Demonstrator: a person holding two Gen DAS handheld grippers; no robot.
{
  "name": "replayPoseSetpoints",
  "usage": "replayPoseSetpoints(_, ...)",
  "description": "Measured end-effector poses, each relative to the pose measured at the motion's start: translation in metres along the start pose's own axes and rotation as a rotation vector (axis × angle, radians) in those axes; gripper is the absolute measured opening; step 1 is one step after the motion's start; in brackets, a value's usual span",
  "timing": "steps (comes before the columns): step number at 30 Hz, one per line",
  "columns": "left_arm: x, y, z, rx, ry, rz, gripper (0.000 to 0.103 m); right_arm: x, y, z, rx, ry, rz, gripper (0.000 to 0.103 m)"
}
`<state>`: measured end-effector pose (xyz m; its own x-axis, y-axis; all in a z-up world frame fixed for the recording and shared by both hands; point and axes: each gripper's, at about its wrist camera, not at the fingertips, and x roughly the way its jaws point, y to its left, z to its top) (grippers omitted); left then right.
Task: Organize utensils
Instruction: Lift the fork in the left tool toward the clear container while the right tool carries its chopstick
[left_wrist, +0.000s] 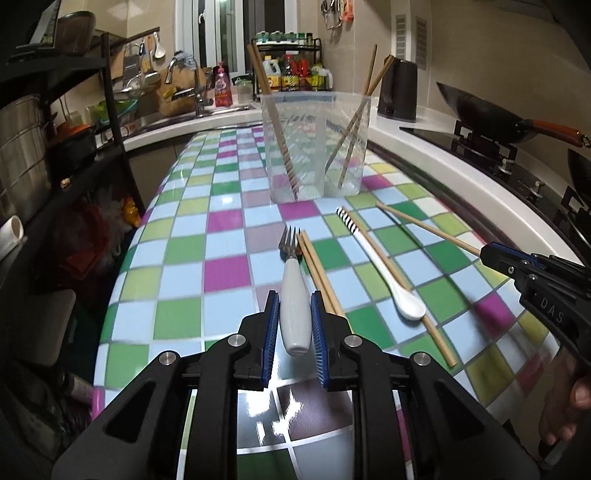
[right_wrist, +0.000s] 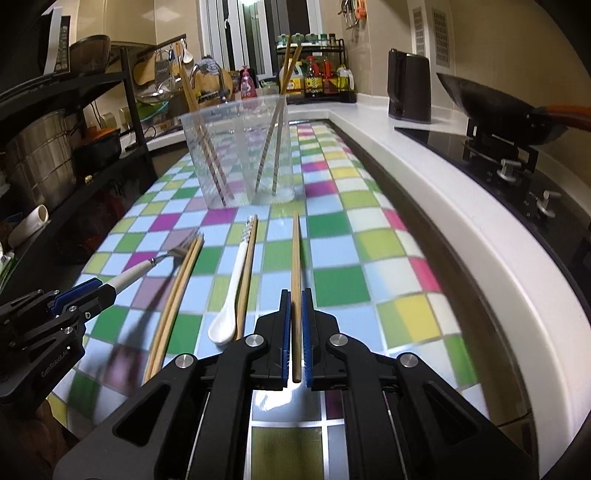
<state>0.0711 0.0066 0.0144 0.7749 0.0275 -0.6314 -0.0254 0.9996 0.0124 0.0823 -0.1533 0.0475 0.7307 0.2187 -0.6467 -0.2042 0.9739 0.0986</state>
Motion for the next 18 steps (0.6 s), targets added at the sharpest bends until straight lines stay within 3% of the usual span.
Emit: replayPoseSetpoints(18,-0.012,0.016,0.059,0.023,-0.129,-0.058,0.017,-0.044,-0.01,0.072,-0.02,-0.143,0.035,0.006)
